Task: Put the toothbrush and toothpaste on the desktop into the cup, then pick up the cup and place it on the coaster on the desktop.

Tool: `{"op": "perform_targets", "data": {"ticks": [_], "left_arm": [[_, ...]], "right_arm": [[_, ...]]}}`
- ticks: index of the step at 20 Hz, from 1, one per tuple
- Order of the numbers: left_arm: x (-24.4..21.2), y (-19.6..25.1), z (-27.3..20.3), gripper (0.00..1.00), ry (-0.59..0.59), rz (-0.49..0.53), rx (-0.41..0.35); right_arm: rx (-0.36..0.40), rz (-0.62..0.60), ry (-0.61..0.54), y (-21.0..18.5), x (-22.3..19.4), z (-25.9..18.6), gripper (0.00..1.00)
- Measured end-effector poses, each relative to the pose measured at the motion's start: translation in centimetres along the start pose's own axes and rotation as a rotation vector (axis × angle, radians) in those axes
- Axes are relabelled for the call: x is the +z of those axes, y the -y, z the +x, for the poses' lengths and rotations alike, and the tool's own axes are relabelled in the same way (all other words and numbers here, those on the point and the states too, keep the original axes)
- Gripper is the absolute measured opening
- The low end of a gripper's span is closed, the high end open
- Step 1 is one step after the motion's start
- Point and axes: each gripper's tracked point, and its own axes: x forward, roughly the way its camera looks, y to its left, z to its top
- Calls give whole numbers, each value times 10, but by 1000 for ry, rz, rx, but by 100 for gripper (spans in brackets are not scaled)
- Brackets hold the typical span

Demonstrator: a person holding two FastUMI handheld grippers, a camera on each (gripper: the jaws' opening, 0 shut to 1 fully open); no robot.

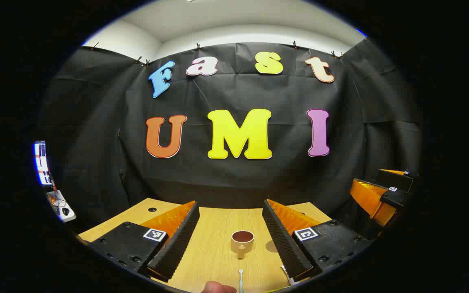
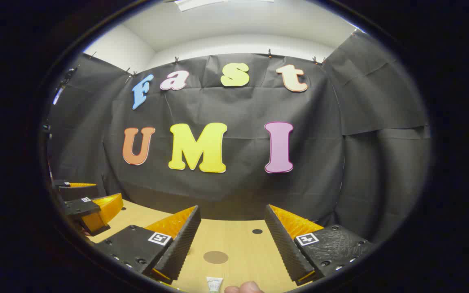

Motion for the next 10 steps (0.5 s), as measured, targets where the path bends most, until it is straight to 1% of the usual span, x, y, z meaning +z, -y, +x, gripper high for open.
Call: {"op": "perform_targets", "data": {"ticks": [4,5,6,10], "left_arm": [[1,3,3,98,5,5,-13],[0,4,3,98,6,8,-15],[-1,4,3,98,3,8,-17],[-3,1,3,98,0,9,-15]], "right_arm": [[-5,-1,1,1,1,0,95],[-7,0,-1,2,1,1,97],[-10,3,-3,3,1,2,95],[-7,3,-4,1,1,2,95]]}}
